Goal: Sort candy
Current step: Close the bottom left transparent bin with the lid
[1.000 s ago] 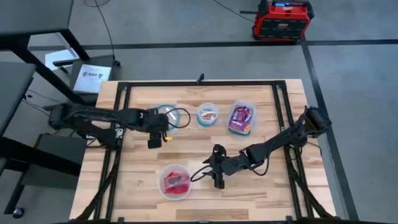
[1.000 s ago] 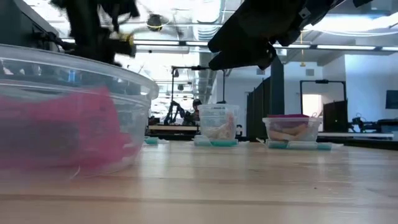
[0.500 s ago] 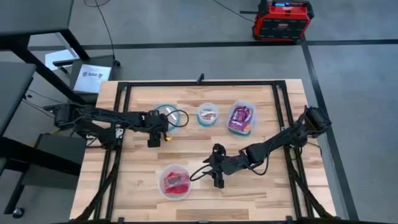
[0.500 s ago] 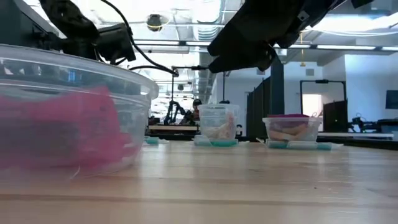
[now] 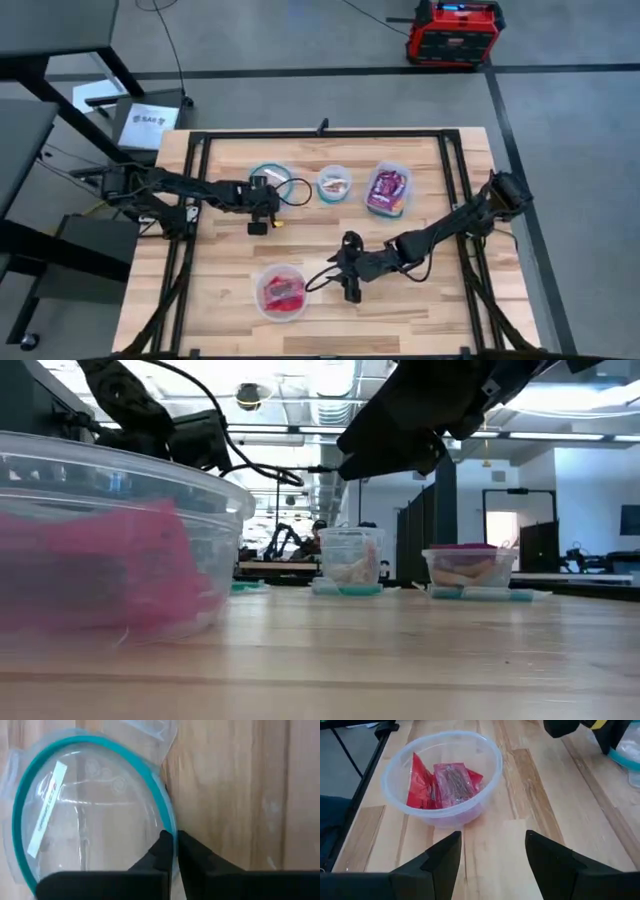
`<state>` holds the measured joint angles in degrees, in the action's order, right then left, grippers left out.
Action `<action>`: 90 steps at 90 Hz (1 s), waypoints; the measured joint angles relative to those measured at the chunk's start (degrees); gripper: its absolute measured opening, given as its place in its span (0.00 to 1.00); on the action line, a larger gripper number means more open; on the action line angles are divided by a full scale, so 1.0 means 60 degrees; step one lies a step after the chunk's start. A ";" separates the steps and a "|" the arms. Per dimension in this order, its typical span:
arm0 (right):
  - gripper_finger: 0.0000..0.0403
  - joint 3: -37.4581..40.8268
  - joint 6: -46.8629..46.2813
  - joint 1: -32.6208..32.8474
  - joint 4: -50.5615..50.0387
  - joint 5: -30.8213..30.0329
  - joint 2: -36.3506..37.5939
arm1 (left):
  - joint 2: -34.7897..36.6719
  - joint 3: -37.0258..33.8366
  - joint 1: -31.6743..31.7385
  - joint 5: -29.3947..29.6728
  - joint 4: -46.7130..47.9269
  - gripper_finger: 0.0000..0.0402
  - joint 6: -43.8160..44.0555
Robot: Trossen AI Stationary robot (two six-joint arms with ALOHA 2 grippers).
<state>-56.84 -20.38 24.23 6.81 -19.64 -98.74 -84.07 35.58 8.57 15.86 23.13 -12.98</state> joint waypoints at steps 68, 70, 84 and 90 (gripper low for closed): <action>0.51 -0.1247 0.8539 -0.0319 0.0322 -0.1266 0.0007 | 0.2415 0.5636 -0.2869 -0.3561 0.5791 0.00 0.2799; 0.51 -0.1299 0.8890 -0.0342 0.0321 -0.1568 0.0005 | 0.2415 0.5714 -0.2944 -0.3716 0.5845 0.00 0.2844; 0.51 -0.1594 0.9874 -0.0755 0.0602 -0.1992 0.0007 | 0.2408 0.5946 -0.3472 -0.4506 0.5339 0.00 0.2965; 0.51 -0.1628 0.9865 -0.0954 0.0956 -0.1462 0.0007 | 0.2408 0.5947 -0.3629 -0.4727 0.4989 0.00 0.2981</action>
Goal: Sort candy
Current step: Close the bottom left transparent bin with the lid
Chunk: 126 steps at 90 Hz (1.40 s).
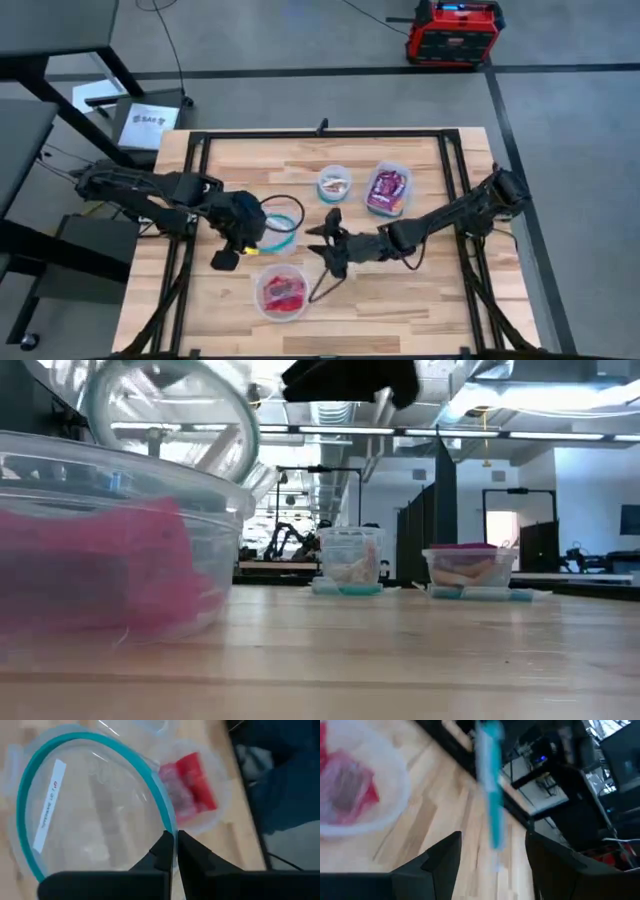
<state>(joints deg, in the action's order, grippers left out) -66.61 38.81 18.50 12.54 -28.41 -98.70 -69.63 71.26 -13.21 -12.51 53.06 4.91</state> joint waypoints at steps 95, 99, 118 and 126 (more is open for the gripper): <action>0.08 -0.0423 -0.4488 -0.0362 -0.1192 0.1659 -0.0397 | -0.0260 -0.0087 -0.0141 -0.0010 -0.0967 0.08 0.0735; 0.08 -0.0532 -0.5039 -0.0390 -0.1608 0.1956 -0.0262 | -0.0298 -0.0087 -0.0039 0.0131 -0.0604 0.12 0.0604; 0.08 -0.0659 -0.6749 -0.0365 -0.2521 0.2303 0.0703 | -0.0299 0.0237 0.0251 0.2808 0.2420 0.32 -0.0149; 0.08 -0.0674 -0.7515 -0.0365 -0.2938 0.2569 0.1166 | -0.0211 0.0728 0.0163 0.4569 0.3633 0.35 0.0385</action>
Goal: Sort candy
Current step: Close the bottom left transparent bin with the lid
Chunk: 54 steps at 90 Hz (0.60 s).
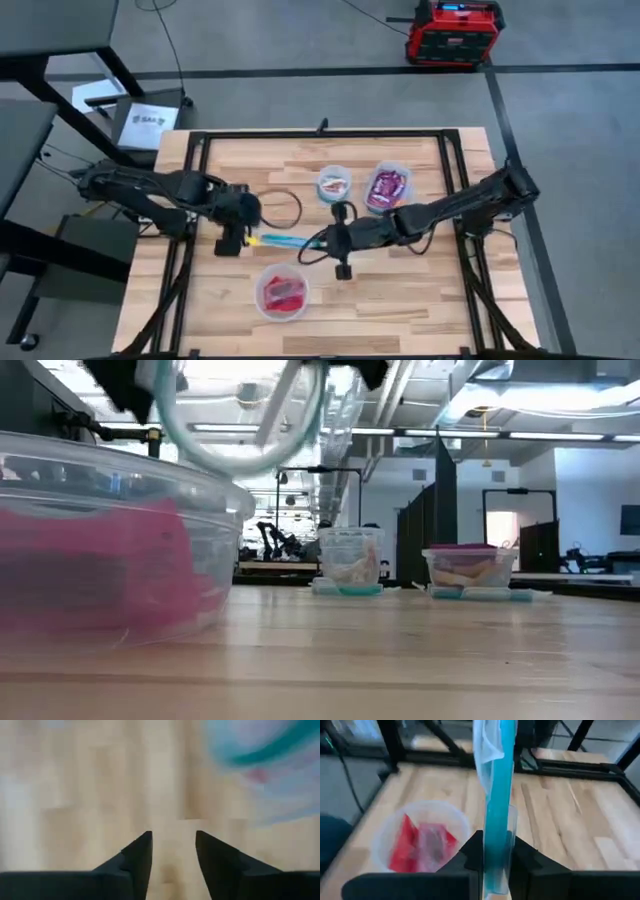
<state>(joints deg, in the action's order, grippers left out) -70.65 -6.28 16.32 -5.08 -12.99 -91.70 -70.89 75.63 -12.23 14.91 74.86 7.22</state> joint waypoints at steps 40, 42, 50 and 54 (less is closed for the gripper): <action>0.08 0.0029 -0.6156 -0.0039 0.4158 0.4956 -0.1318 | 0.2050 0.0172 -0.1468 0.1899 0.0762 0.32 0.2815; 0.08 0.0017 -0.6461 -0.0048 0.4575 0.5214 -0.1489 | 0.2110 0.0149 -0.1512 0.1900 0.0781 0.32 0.2910; 0.08 0.0008 -0.7355 -0.0095 0.5737 0.5772 -0.2232 | 0.2218 0.0143 -0.1662 0.1925 0.0772 0.32 0.3155; 0.08 0.0023 -0.7784 -0.0113 0.6133 0.5931 -0.2664 | 0.2213 0.0142 -0.1751 0.1921 0.0752 0.32 0.3249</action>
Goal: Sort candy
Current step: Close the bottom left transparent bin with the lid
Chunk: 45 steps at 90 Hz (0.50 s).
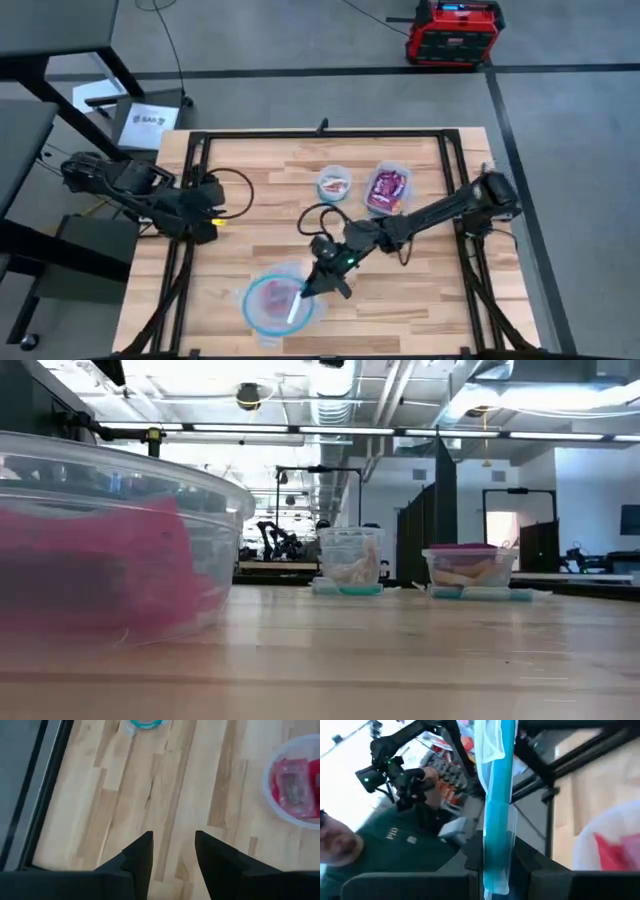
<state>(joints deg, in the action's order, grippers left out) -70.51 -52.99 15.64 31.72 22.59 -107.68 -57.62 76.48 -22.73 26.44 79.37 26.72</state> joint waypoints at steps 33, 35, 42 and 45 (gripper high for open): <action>0.08 0.0071 -0.1759 -0.0164 0.2417 0.0543 -0.2049 | -0.0521 -0.0010 -0.0736 -0.0006 -0.0594 0.32 0.0123; 0.08 0.0095 -0.1783 -0.0201 0.2464 0.0546 -0.2070 | -0.0573 -0.0010 -0.0775 -0.0004 -0.0596 0.32 0.0123; 0.08 0.0204 -0.1851 -0.0317 0.2564 0.0541 -0.2082 | -0.0752 -0.0010 -0.0927 -0.0004 -0.0591 0.32 0.0128; 0.08 0.0230 -0.1852 -0.0376 0.2520 0.0540 -0.2092 | -0.0828 -0.0010 -0.0994 -0.0007 -0.0594 0.32 0.0128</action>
<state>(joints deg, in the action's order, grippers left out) -69.13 -64.10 13.38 46.84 25.84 -120.23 -62.58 76.42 -28.70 26.39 75.81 27.49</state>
